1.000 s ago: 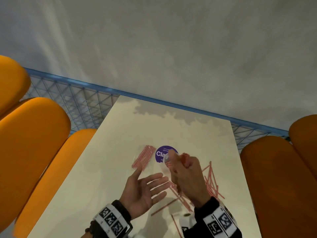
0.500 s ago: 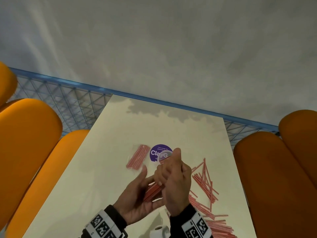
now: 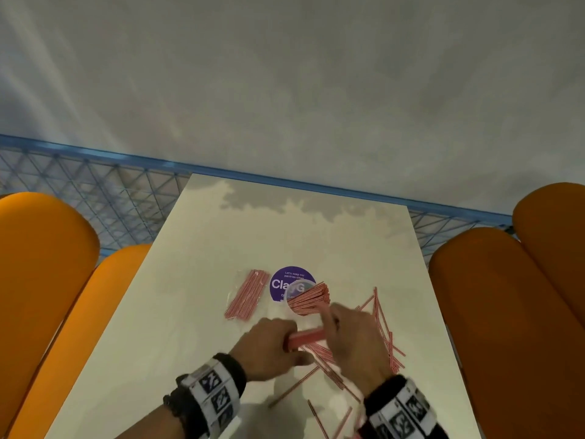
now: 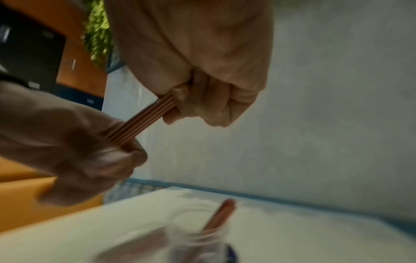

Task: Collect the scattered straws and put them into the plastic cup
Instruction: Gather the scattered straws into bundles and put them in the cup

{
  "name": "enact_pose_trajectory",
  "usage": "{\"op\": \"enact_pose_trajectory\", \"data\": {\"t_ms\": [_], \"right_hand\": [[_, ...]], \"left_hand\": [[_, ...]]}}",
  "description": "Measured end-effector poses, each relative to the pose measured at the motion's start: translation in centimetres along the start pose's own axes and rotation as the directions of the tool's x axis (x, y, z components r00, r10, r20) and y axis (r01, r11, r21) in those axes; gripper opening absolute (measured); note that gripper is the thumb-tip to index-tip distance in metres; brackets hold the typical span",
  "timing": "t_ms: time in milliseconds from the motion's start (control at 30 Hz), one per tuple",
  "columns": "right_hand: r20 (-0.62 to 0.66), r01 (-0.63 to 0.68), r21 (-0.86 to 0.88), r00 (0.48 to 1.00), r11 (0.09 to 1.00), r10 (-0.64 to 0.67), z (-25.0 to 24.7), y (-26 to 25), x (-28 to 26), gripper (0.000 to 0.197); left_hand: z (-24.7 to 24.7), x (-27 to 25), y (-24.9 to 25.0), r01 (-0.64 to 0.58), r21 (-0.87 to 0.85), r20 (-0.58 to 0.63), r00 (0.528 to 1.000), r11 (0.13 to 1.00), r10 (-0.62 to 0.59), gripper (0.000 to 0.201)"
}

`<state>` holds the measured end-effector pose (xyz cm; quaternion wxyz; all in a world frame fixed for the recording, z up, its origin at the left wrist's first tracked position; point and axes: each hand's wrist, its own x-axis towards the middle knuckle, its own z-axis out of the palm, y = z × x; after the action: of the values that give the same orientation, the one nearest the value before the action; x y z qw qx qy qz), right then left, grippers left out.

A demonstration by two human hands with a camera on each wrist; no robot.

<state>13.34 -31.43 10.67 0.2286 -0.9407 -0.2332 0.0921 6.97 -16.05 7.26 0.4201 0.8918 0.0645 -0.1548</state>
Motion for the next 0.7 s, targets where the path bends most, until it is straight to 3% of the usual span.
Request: {"op": "enact_pose_trajectory", "data": {"t_ms": [33, 100, 200, 300, 367, 467, 533, 600, 667, 700], "right_hand": [[-0.058, -0.001, -0.071, 0.998, 0.997, -0.003, -0.5, 0.6, 1.6, 0.045], [-0.14, -0.024, -0.2, 0.99, 0.98, -0.004, -0.9, 1.4, 5.2, 0.044], [0.006, 0.041, -0.389, 0.999, 0.92, -0.043, 1.1, 1.9, 9.7, 0.031], [0.058, 0.146, -0.496, 0.989, 0.856, -0.135, 4.2, 2.4, 11.2, 0.011], [0.029, 0.159, -0.479, 0.986, 0.863, -0.165, 5.8, 2.9, 11.3, 0.014], [0.233, 0.156, -0.381, 0.97, 0.912, -0.068, 8.5, 4.1, 11.3, 0.052], [0.294, 0.148, -0.33, 0.955, 0.932, -0.048, 9.5, 4.8, 11.2, 0.076], [0.248, 0.116, -0.224, 0.967, 0.968, -0.059, 8.7, 5.0, 10.9, 0.07], [0.048, 0.014, -0.022, 0.999, 1.0, -0.013, 6.1, 5.8, 10.5, 0.041], [-0.063, -0.068, 0.046, 0.995, 0.997, 0.071, 4.4, 6.7, 10.4, 0.03]], "left_hand": [[-0.5, 1.5, -0.5, 0.028, 0.07, -0.053, 0.998, 0.997, -0.024, 0.031], [-1.1, 5.0, -1.7, 0.108, 0.2, -0.17, 0.983, 0.974, -0.074, 0.078], [-0.5, 9.4, -2.3, 0.133, 0.284, -0.17, 0.982, 0.95, -0.087, 0.116], [0.9, 11.4, -2.6, 0.131, 0.32, -0.091, 0.99, 0.938, -0.107, 0.107], [1.5, 11.9, -3.2, 0.114, 0.262, -0.08, 0.992, 0.958, -0.096, 0.097], [2.0, 12.1, -4.2, 0.054, 0.198, -0.086, 0.996, 0.979, -0.037, 0.097], [2.2, 12.3, -4.5, 0.039, 0.185, -0.093, 0.995, 0.982, -0.022, 0.1], [2.1, 12.2, -4.4, 0.066, 0.162, -0.094, 0.994, 0.985, -0.051, 0.106], [1.8, 11.4, -4.0, 0.105, 0.147, -0.11, 0.99, 0.984, -0.089, 0.115], [1.6, 10.7, -3.9, 0.108, 0.133, -0.17, 0.982, 0.985, -0.085, 0.115]]}}
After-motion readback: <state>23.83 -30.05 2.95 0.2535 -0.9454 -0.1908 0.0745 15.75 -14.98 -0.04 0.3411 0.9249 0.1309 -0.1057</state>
